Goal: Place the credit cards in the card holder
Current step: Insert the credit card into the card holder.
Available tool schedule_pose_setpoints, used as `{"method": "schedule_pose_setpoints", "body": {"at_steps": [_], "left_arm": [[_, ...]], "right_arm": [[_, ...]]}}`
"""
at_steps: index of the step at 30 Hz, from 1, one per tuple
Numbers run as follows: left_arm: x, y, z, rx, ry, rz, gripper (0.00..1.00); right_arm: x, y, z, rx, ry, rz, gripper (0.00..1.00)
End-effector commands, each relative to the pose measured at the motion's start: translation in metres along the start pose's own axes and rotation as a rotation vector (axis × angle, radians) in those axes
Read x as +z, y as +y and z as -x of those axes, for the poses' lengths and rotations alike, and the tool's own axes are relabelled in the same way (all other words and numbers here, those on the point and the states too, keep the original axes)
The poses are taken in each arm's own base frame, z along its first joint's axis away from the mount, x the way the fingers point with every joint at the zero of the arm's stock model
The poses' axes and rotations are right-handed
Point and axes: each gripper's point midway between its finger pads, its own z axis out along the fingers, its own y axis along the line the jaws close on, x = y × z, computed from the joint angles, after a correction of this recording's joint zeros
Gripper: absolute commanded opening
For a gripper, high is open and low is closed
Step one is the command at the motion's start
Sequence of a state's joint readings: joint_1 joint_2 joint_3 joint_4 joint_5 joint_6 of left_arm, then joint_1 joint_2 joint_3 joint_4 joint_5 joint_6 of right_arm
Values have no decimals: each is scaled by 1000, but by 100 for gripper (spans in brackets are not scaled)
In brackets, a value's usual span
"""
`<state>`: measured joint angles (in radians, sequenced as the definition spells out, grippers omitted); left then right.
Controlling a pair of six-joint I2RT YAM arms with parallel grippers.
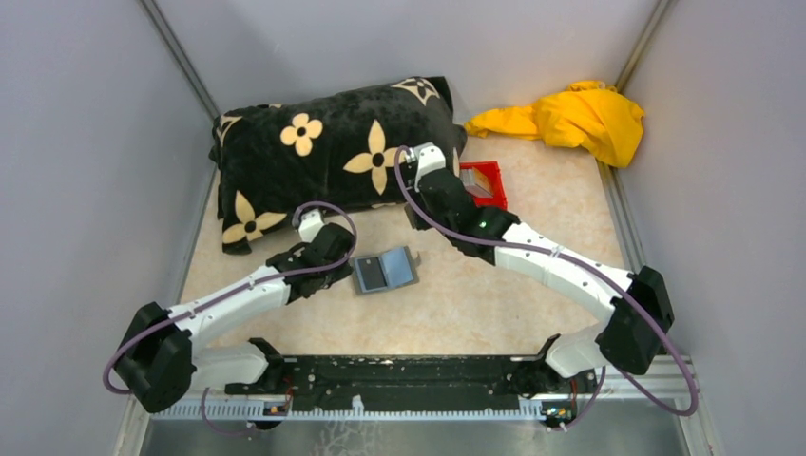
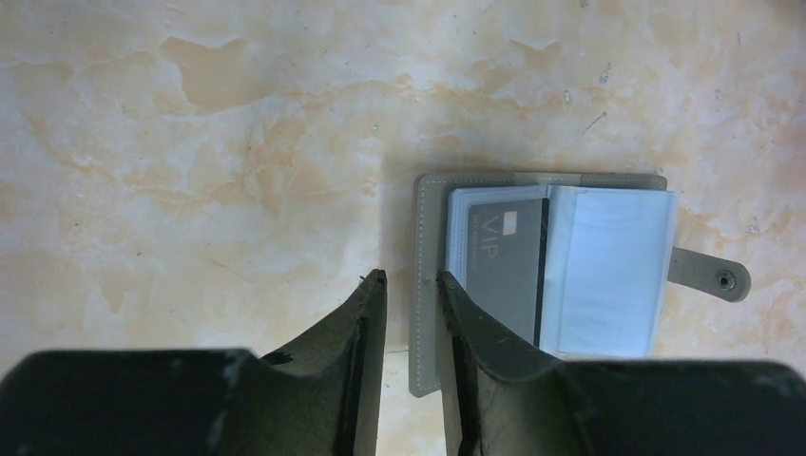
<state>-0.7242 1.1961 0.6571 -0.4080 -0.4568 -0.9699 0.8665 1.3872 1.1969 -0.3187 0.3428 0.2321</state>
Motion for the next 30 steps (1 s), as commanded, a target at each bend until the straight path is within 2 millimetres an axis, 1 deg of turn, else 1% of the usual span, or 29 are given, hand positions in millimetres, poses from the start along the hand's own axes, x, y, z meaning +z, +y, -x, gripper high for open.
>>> {"method": "schedule_pose_setpoints", "body": {"at_steps": [1,5,9,11,13,17,20,22,26,30], "left_arm": [[-10,-2,9,-13,-41,-37,36],[-23,-17,21,-29,-83,-153,47],[-42,-37,37,-50,-135,-296,62],[-53,-46,39,-72,-119,-354,63],[-64,-57,39,-116,-74,-395,63],[-80,-75,26,-183,79,-429,64],[-93,-88,17,-225,184,-462,65],[-101,-92,16,-264,227,-463,67],[-116,-101,22,-325,269,-503,73],[-130,-111,21,-351,349,-544,75]], "right_arm": [[-10,28,6,24,-43,119,0],[-19,46,-10,19,-16,225,0],[-33,63,-20,-10,-38,325,0],[-38,69,-25,-40,-56,347,0],[-41,70,-29,-97,-90,316,0],[-55,80,-28,-210,-201,274,0],[-62,79,-31,-269,-257,224,0],[-69,79,-32,-307,-301,196,0],[-82,80,-38,-385,-366,138,0],[-92,80,-40,-449,-428,73,0]]}}
